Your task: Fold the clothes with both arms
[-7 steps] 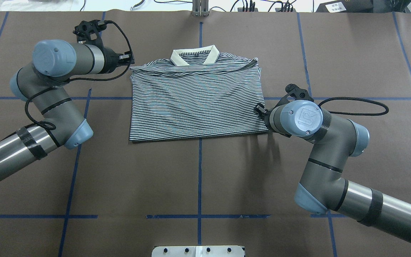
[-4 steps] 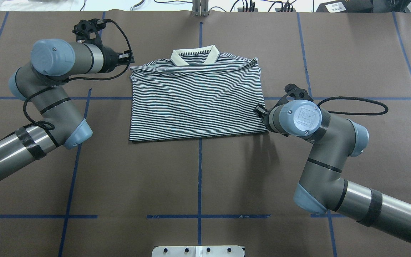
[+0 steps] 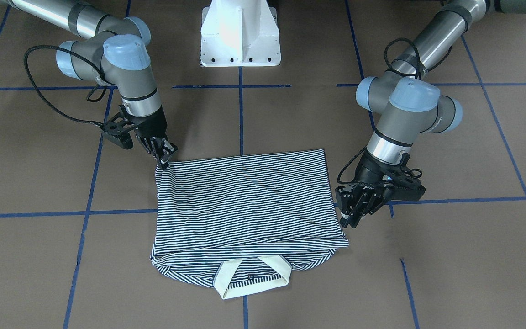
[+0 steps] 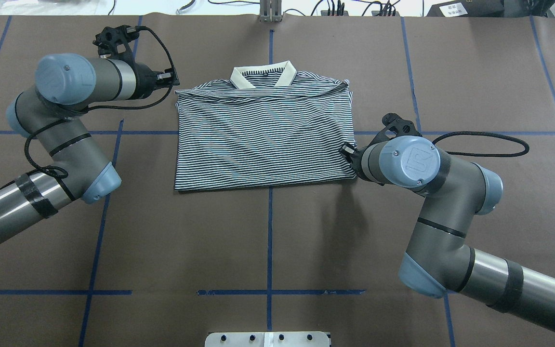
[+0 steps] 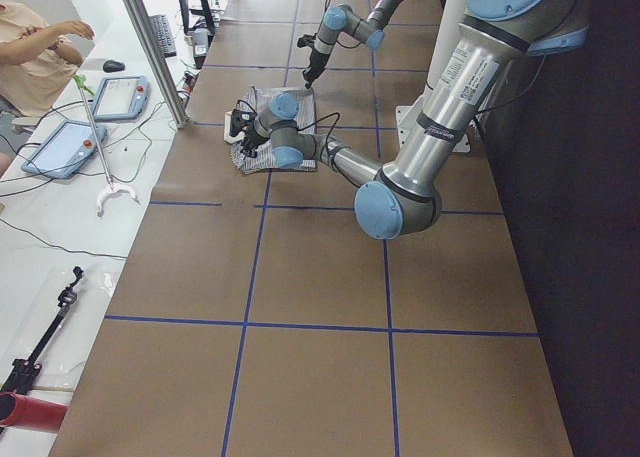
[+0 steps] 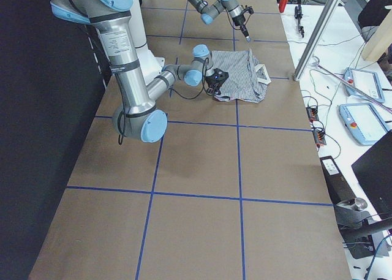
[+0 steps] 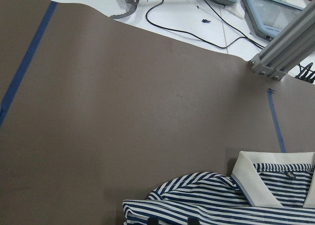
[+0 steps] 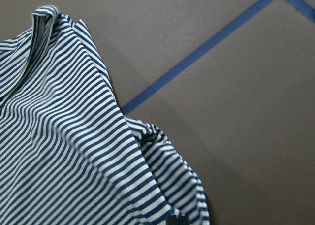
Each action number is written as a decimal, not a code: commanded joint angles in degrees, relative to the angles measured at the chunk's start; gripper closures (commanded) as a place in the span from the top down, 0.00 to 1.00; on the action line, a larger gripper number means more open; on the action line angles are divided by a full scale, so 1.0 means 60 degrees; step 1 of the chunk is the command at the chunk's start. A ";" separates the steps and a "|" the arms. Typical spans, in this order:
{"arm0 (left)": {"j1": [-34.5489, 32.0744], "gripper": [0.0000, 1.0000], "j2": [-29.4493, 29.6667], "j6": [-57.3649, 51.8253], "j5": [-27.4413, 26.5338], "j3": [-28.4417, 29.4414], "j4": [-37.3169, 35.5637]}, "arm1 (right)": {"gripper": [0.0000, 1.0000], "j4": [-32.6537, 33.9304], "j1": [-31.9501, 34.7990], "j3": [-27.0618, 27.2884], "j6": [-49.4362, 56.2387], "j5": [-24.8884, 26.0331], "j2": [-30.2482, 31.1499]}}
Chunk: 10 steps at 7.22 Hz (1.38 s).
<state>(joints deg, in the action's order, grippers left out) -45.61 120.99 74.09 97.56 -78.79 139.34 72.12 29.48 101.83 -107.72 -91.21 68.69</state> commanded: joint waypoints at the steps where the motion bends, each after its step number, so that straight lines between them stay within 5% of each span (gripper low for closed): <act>1: 0.0000 0.32 0.0006 0.0000 0.0014 -0.0125 -0.0020 | 0.00 0.0545 -0.0778 0.2148 -0.0049 0.0054 0.1331; 4: 0.0000 0.32 -0.0008 0.0015 0.0015 -0.0316 -0.0093 | 0.00 0.1700 -0.2695 0.3781 -0.1301 0.0625 0.2364; 7: 0.0145 0.32 -0.0211 0.0609 0.0058 -0.0913 -0.0093 | 0.00 0.4569 -0.5297 0.5977 -0.2506 0.0509 0.2379; 8: 0.0291 0.32 -0.0213 0.0992 0.0465 -0.1192 -0.0108 | 0.14 0.5012 -0.6150 0.6026 -0.2612 0.0509 0.2408; 9: 0.0307 0.32 -0.0257 0.1257 0.0875 -0.1427 -0.0108 | 0.99 0.5306 -0.6550 0.5983 -0.2656 0.0596 0.2466; 10: 0.0351 0.35 -0.0272 0.1492 0.1125 -0.1516 -0.0123 | 1.00 0.5381 -0.6568 0.5982 -0.2686 0.0611 0.2496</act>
<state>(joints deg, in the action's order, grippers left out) -43.85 119.55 81.09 102.10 -86.76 138.68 102.94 -8.20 137.60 -123.41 -87.78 83.40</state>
